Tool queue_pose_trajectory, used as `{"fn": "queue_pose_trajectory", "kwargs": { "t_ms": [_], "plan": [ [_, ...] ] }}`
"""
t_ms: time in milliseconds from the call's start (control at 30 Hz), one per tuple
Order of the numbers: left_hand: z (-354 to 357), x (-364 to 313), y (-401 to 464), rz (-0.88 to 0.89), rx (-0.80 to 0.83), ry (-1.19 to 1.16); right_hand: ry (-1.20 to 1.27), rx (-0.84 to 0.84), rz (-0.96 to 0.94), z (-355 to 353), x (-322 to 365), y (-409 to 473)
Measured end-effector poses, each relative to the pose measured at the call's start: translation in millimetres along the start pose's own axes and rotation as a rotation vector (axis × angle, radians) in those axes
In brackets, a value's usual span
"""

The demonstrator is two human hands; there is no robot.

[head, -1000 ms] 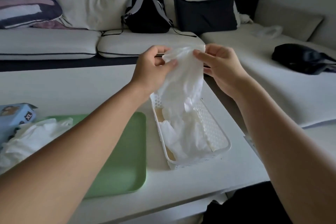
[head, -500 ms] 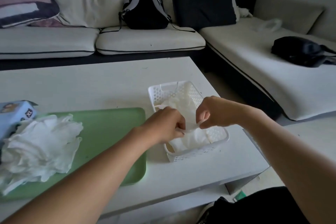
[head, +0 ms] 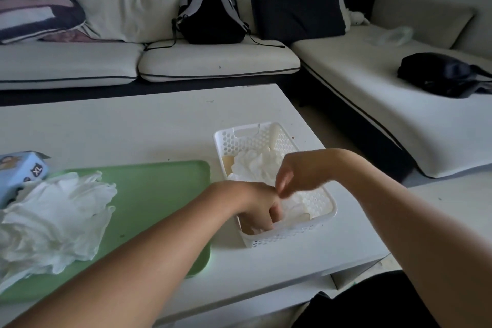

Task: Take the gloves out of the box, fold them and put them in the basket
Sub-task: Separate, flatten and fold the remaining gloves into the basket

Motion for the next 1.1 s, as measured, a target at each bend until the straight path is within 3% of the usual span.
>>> {"fn": "queue_pose_trajectory", "kwargs": {
  "t_ms": [67, 167, 367, 467, 633, 733, 867, 1000, 1100],
  "plan": [
    [-10, 4, 2, -0.038, -0.067, -0.062, 0.001, -0.159, 0.017, -13, -5, 14],
    [-14, 6, 8, -0.087, -0.128, -0.069, -0.118, -0.117, 0.073, -5, -10, 37],
    [7, -2, 8, -0.108, 0.027, 0.002, -0.195, -0.274, 0.047, -27, -2, 45],
    [6, -6, 5, -0.121, 0.057, -0.010, -0.098, -0.315, 0.015, -31, 2, 42],
    [12, -8, 6, -0.150, 0.126, 0.026, -0.010, 0.019, 0.050, 6, -6, 44],
    [16, -10, 9, -0.169, 0.182, 0.040, -0.124, -0.085, 0.055, 12, -14, 55],
    [17, -10, 12, -0.191, 0.223, 0.081, -0.037, -0.296, 0.056, -2, -16, 62],
    [18, -9, 10, -0.205, 0.259, 0.048, -0.046, -0.151, 0.102, 8, -9, 70],
    [16, -5, 12, -0.221, 0.213, 0.083, -0.170, -0.188, 0.138, 13, -7, 85]
  ]
}}
Point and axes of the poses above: each hand's wrist, its own y-axis towards the middle knuckle, its own z-axis out of the palm, x = y × z, the point moved 7 cm from there along y, towards the middle knuckle, and after that the axes turned 4 degrees about -z, right-handed, at the moved point
